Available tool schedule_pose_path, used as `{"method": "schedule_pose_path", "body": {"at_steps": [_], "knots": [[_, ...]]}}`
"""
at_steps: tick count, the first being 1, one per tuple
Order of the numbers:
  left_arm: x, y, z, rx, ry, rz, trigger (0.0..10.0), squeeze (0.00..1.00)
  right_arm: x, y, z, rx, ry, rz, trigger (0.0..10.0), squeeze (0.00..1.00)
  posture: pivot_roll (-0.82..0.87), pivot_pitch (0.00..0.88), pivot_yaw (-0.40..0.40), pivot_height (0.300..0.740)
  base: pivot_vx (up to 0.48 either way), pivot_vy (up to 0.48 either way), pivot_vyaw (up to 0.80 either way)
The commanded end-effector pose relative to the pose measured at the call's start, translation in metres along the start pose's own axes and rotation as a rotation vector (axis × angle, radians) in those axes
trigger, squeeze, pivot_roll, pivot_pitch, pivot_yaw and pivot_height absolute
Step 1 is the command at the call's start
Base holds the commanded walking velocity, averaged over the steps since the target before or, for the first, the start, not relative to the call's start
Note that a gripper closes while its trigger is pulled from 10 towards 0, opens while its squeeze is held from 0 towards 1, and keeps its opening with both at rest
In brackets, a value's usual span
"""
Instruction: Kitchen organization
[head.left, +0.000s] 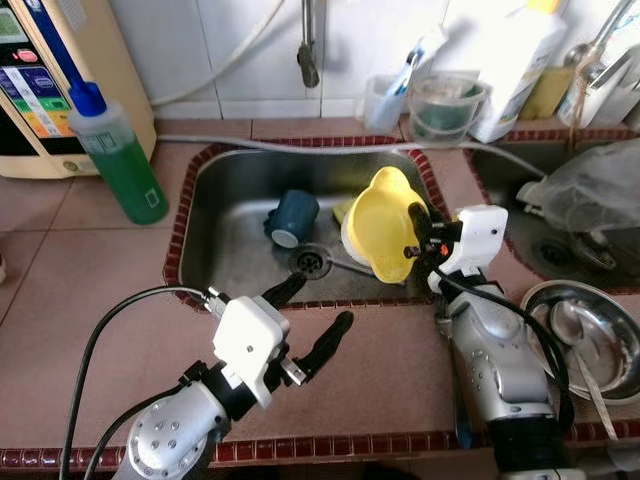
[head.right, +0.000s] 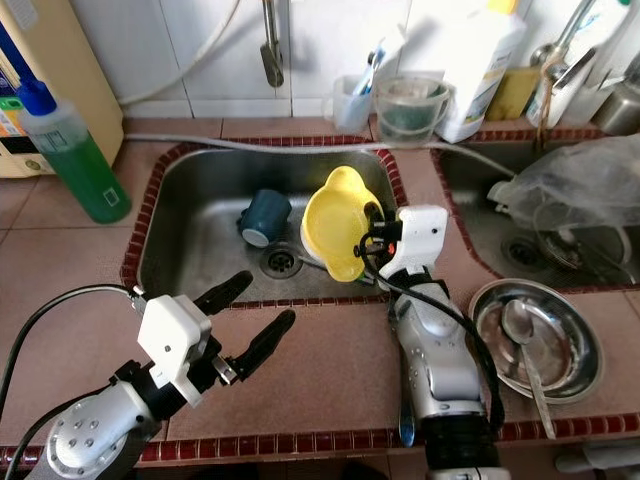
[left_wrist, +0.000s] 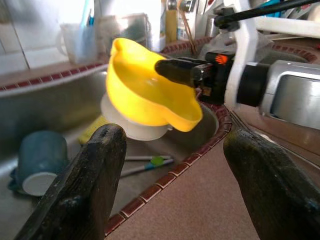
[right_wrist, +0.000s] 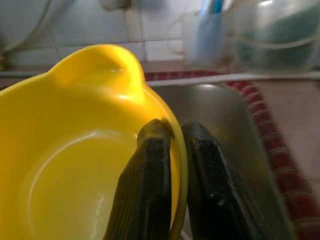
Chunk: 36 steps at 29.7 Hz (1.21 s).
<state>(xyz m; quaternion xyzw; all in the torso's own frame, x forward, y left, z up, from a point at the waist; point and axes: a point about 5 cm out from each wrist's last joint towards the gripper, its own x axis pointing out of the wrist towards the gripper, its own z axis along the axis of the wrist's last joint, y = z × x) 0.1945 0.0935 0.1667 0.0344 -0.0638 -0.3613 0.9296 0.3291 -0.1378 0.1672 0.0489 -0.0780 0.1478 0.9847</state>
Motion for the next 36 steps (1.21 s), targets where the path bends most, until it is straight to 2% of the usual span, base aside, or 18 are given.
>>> {"method": "schedule_pose_path", "body": {"at_steps": [1,10,13,21,32,33,36], "knots": [[0.000,-0.003,0.003,-0.011,0.000,-0.009,10.0,0.00,0.008,0.004,0.010,0.011,-0.013,0.063,10.0,0.00,0.01,0.298,0.015,0.740,0.000,0.000,0.00],[-0.004,-0.014,0.009,-0.031,0.002,-0.030,10.0,0.00,0.020,0.013,0.022,0.065,0.016,0.225,10.0,0.00,0.01,0.330,0.010,0.740,0.000,0.000,0.00],[-0.002,-0.011,0.012,-0.023,0.000,-0.018,10.0,0.00,0.022,0.018,0.025,0.087,0.043,0.290,10.0,0.00,0.01,0.336,0.005,0.740,0.000,0.000,0.00],[0.000,0.000,0.016,0.000,-0.007,0.030,10.0,0.00,0.023,0.018,0.026,0.126,0.075,0.324,10.0,0.00,0.01,0.336,-0.005,0.740,0.000,0.000,0.00],[0.001,-0.002,0.019,0.003,-0.020,0.027,10.0,0.00,0.022,0.017,0.023,0.205,0.117,0.342,10.0,0.00,0.01,0.325,-0.013,0.740,0.000,0.000,0.00],[0.002,-0.002,0.019,0.002,-0.020,0.027,10.0,0.00,0.023,0.017,0.024,0.212,0.116,0.346,10.0,0.95,0.01,0.322,-0.014,0.740,0.000,0.000,0.00],[0.002,-0.002,0.019,0.003,-0.021,0.028,10.0,0.00,0.023,0.017,0.026,0.225,0.105,0.349,10.0,1.00,0.01,0.322,-0.014,0.740,0.000,0.000,0.00]]}}
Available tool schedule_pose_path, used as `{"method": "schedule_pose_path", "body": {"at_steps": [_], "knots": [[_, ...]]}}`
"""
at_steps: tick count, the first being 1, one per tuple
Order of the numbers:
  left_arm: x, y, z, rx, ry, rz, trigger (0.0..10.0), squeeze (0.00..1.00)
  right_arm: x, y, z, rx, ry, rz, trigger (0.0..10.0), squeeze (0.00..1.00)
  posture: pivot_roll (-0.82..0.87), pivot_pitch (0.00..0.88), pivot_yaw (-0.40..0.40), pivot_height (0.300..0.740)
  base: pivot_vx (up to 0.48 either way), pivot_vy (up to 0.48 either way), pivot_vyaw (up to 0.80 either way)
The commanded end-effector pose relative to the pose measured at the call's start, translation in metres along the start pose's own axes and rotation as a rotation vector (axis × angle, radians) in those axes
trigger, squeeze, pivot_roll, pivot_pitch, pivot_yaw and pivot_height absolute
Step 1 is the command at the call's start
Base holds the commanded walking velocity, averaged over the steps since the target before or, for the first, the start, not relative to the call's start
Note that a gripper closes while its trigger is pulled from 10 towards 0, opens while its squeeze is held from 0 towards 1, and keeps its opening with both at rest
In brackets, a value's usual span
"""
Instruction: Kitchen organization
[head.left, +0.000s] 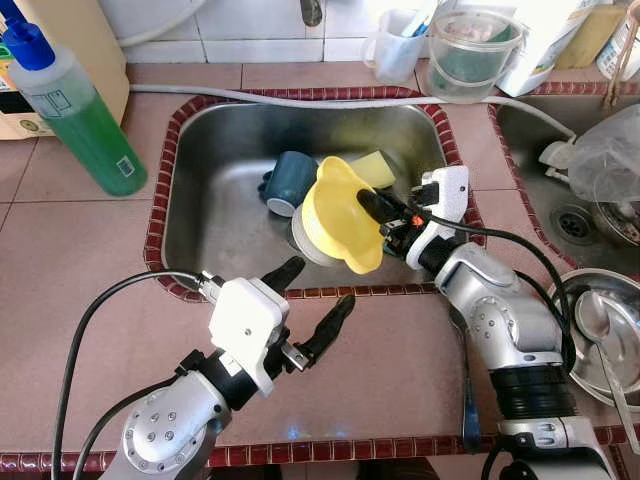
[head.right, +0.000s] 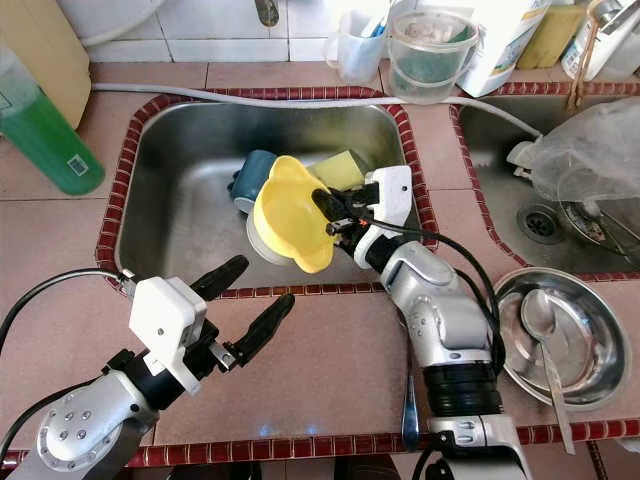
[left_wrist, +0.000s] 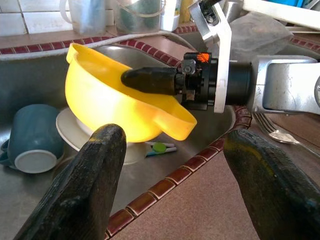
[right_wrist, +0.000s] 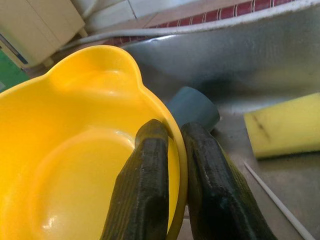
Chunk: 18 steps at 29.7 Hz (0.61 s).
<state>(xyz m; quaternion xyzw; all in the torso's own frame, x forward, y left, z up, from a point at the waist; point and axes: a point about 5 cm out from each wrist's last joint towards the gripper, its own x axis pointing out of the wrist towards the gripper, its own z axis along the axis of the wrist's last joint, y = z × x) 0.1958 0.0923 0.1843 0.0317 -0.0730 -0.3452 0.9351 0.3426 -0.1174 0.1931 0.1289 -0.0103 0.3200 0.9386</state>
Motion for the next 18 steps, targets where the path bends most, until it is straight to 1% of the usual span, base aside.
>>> {"method": "schedule_pose_path", "body": {"at_steps": [1,8,18], "knots": [[-0.001,-0.003,0.002,-0.002,-0.004,-0.006,10.0,0.00,0.000,0.001,0.005,0.012,-0.020,0.019,10.0,1.00,0.01,0.315,-0.014,0.740,0.000,0.000,0.00],[-0.001,-0.004,0.002,-0.006,-0.006,-0.007,10.0,0.00,0.001,0.003,0.011,0.045,-0.063,0.037,10.0,1.00,0.02,0.301,-0.015,0.740,0.000,0.000,0.00],[-0.001,-0.003,0.001,-0.001,-0.005,-0.005,10.0,0.00,0.003,0.005,0.015,0.052,-0.094,0.056,10.0,1.00,0.02,0.294,-0.016,0.740,0.000,0.000,0.00]]}}
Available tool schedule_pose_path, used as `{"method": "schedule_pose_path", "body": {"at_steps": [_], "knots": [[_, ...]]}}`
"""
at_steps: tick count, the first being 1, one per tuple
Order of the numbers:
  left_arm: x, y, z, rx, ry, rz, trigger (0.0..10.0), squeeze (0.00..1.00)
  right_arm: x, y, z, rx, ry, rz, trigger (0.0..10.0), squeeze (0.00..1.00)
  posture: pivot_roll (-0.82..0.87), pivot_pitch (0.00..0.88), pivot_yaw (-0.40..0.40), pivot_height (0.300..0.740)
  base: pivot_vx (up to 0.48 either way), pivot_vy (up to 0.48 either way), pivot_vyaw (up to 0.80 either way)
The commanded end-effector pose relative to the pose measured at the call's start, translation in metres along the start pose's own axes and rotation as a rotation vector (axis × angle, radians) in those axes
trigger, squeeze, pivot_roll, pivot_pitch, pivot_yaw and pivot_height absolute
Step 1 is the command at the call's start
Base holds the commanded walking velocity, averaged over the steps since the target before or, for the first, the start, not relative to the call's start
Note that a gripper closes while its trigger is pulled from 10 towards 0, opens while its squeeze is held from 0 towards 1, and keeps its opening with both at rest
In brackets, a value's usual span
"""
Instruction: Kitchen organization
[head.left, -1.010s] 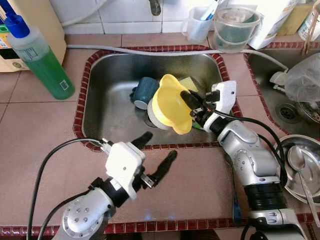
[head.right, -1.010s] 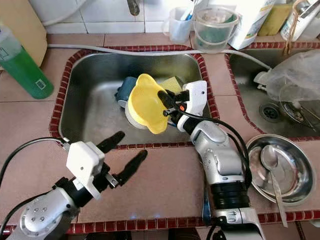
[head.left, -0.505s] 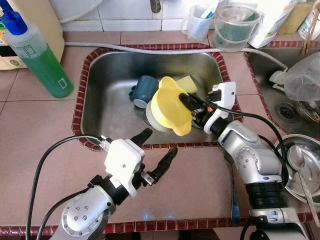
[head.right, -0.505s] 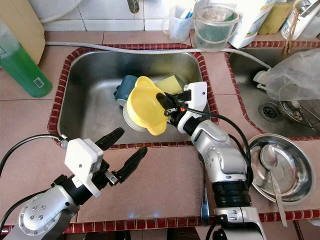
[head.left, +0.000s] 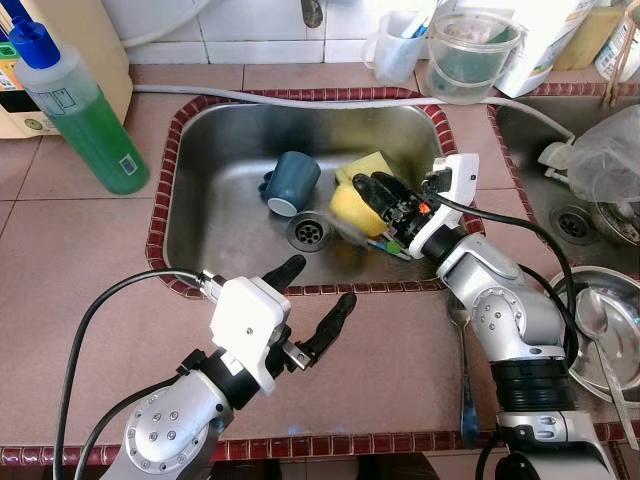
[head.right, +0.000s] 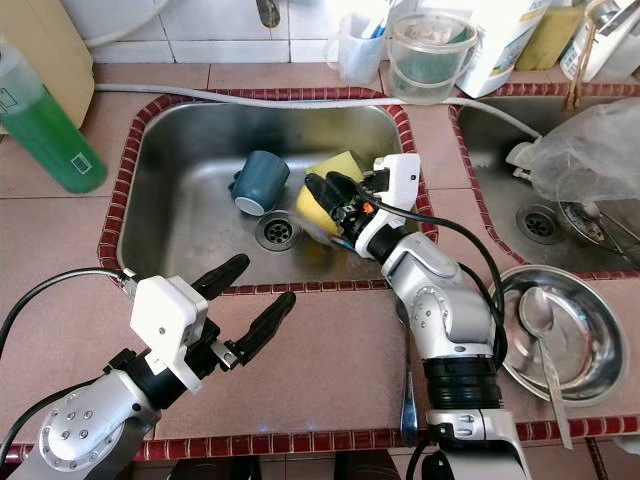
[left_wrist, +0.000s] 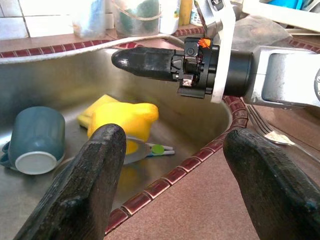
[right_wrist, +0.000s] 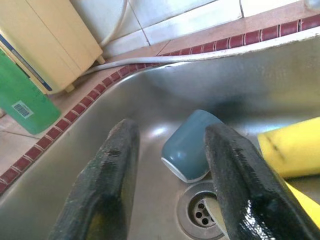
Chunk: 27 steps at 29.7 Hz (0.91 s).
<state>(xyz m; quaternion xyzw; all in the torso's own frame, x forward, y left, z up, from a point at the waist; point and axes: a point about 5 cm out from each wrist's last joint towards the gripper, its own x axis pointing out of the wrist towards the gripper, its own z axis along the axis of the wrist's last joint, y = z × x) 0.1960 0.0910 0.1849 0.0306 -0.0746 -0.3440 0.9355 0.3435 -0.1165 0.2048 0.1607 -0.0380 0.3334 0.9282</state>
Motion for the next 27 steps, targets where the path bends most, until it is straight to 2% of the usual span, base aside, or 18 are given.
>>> {"method": "schedule_pose_path", "body": {"at_steps": [1,9,10,12,13,15,19,22,23,26,27], "knots": [[-0.001,-0.002,0.001,0.004,-0.002,-0.006,10.0,0.00,0.002,0.002,0.005,0.005,-0.036,0.017,10.0,1.00,0.02,0.289,-0.016,0.740,0.000,0.000,0.00],[0.004,0.008,-0.001,0.002,-0.013,0.029,10.0,0.00,0.005,0.000,0.019,-0.064,-0.129,-0.020,10.0,1.00,0.02,0.254,-0.021,0.740,0.000,0.000,0.00],[0.007,0.017,-0.004,-0.017,-0.018,0.073,10.0,0.00,0.005,0.000,0.026,-0.113,-0.172,-0.050,10.0,1.00,0.03,0.240,-0.026,0.740,0.000,0.000,0.00],[0.010,0.027,-0.007,-0.047,-0.021,0.122,10.0,0.00,0.006,0.000,0.030,-0.145,-0.202,-0.078,10.0,1.00,0.03,0.223,-0.030,0.740,0.000,0.000,0.00],[0.010,0.027,-0.007,-0.047,-0.021,0.122,10.0,0.00,0.006,0.000,0.030,-0.145,-0.202,-0.078,10.0,1.00,0.03,0.223,-0.030,0.740,0.000,0.000,0.00],[0.014,0.044,-0.009,-0.027,-0.033,0.197,10.0,0.00,0.006,0.000,0.034,-0.197,-0.239,-0.120,10.0,1.00,0.04,0.194,-0.040,0.740,0.000,0.000,0.00],[0.019,0.067,-0.011,-0.004,-0.049,0.311,10.0,0.00,0.005,0.005,0.027,-0.275,-0.244,-0.146,10.0,1.00,0.04,0.143,-0.049,0.740,0.000,0.000,0.00],[0.021,0.080,-0.013,0.010,-0.056,0.394,10.0,0.00,0.002,0.006,0.018,-0.326,-0.241,-0.182,10.0,1.00,0.03,0.121,-0.047,0.740,0.000,0.000,0.00],[0.023,0.083,-0.014,0.014,-0.054,0.404,10.0,0.00,0.003,0.005,0.017,-0.331,-0.239,-0.185,10.0,1.00,0.02,0.108,-0.045,0.740,0.000,0.000,0.00],[0.025,0.090,-0.022,0.009,-0.037,0.444,10.0,0.00,0.000,0.004,0.013,-0.423,-0.242,-0.246,10.0,1.00,0.01,0.091,-0.041,0.740,0.000,0.000,0.00],[0.025,0.090,-0.022,0.009,-0.037,0.444,10.0,0.00,0.000,0.004,0.013,-0.423,-0.242,-0.246,10.0,1.00,0.01,0.091,-0.041,0.740,0.000,0.000,0.00]]}}
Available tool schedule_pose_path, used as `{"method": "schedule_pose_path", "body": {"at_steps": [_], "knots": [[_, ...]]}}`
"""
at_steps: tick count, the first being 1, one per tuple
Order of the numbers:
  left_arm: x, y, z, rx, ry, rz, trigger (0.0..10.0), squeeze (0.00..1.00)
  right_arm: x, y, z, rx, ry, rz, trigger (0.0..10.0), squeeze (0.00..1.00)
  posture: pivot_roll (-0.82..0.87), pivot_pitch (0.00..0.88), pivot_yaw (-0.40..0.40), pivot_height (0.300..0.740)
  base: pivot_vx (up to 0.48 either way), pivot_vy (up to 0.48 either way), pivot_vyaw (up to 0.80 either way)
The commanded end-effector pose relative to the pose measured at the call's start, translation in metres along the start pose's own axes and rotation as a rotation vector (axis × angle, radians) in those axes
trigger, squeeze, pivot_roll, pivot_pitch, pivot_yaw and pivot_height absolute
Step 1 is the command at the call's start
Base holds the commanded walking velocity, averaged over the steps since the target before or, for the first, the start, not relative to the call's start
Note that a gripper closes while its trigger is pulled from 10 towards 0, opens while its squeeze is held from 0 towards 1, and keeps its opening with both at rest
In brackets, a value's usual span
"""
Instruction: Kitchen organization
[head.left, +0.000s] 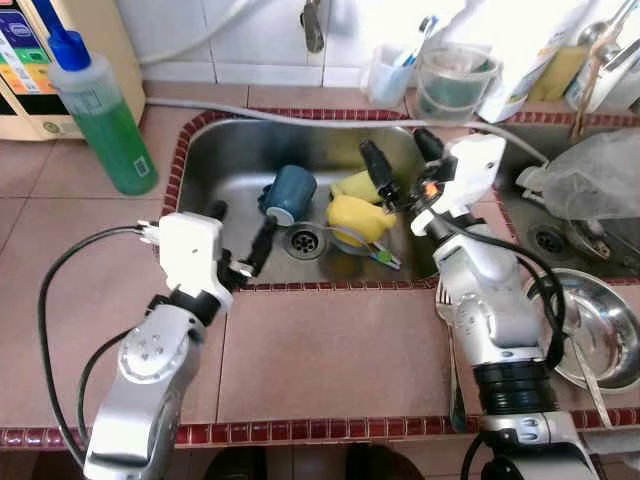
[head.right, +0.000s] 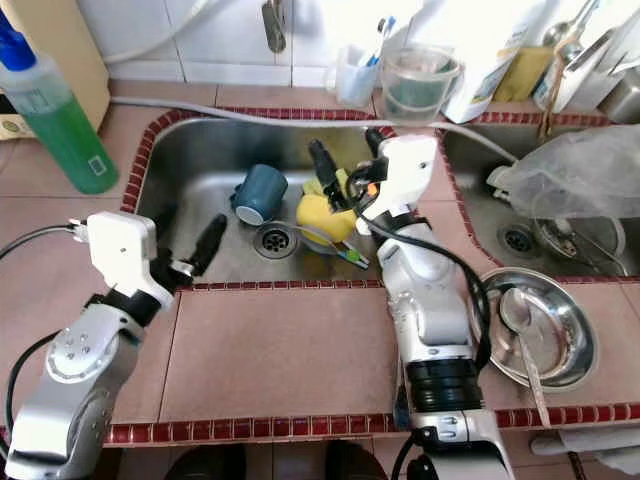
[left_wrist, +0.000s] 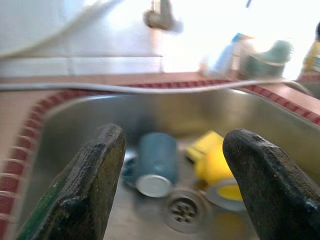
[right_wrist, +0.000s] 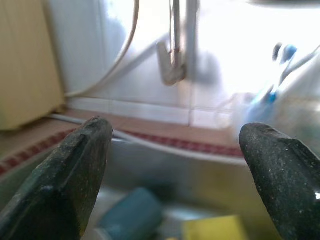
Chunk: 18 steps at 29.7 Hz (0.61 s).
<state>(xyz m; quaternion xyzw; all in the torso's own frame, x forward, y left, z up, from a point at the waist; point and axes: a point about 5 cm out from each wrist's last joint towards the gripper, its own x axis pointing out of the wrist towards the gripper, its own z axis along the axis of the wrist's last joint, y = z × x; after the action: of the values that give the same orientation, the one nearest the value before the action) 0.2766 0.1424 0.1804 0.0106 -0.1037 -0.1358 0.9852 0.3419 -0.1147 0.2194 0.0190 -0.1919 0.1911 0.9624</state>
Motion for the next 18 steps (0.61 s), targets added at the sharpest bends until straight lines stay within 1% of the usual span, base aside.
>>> {"method": "schedule_pose_path", "body": {"at_steps": [1,2,3,4,5,7,8,9,13,16,18], "knots": [[0.001,0.004,-0.011,0.031,0.031,0.049,10.0,0.00,-0.006,-0.006,-0.003,-0.061,-0.005,-0.067,10.0,1.00,0.01,0.080,-0.037,0.740,0.000,0.000,0.00],[0.002,0.005,-0.015,0.021,0.037,0.074,10.0,0.00,-0.009,-0.009,-0.005,-0.079,-0.004,-0.113,10.0,1.00,0.00,0.074,-0.034,0.740,0.000,0.000,0.00],[0.002,0.005,-0.015,0.021,0.037,0.074,10.0,0.00,-0.009,-0.009,-0.005,-0.079,-0.004,-0.113,10.0,1.00,0.00,0.074,-0.034,0.740,0.000,0.000,0.00],[0.003,0.008,-0.018,0.012,0.041,0.100,10.0,0.00,-0.013,-0.011,-0.007,-0.106,-0.001,-0.138,10.0,1.00,0.00,0.067,-0.031,0.740,0.000,0.000,0.00],[0.005,0.009,-0.022,0.011,0.046,0.120,10.0,0.00,-0.015,-0.012,-0.010,-0.110,0.007,-0.156,10.0,1.00,-0.01,0.056,-0.032,0.740,0.000,0.000,0.00],[0.006,0.010,-0.023,0.008,0.049,0.128,10.0,0.00,-0.016,-0.013,-0.012,-0.108,0.013,-0.163,10.0,1.00,-0.01,0.053,-0.032,0.740,0.000,0.000,0.00],[0.008,0.012,-0.027,-0.007,0.049,0.142,10.0,0.00,-0.022,-0.013,-0.018,-0.149,0.026,-0.176,10.0,0.12,-0.01,0.045,-0.030,0.740,0.000,0.000,0.00],[0.008,0.012,-0.027,-0.009,0.047,0.144,10.0,0.00,-0.025,-0.012,-0.020,-0.153,0.033,-0.181,10.0,0.00,-0.01,0.045,-0.030,0.740,0.000,0.000,0.00],[0.010,0.012,-0.027,0.012,0.031,0.156,10.0,0.00,-0.034,-0.011,-0.029,-0.183,0.051,-0.207,10.0,0.00,-0.01,0.029,-0.032,0.740,0.000,0.000,0.00],[0.010,0.012,-0.028,-0.014,0.018,0.156,10.0,0.00,-0.039,-0.008,-0.034,-0.171,0.069,-0.210,10.0,0.00,-0.01,0.017,-0.037,0.740,0.000,0.000,0.00],[0.010,0.013,-0.028,-0.003,0.009,0.169,10.0,0.00,-0.041,-0.004,-0.036,-0.172,0.070,-0.208,10.0,0.00,-0.01,0.015,-0.039,0.740,0.000,0.000,0.00]]}}
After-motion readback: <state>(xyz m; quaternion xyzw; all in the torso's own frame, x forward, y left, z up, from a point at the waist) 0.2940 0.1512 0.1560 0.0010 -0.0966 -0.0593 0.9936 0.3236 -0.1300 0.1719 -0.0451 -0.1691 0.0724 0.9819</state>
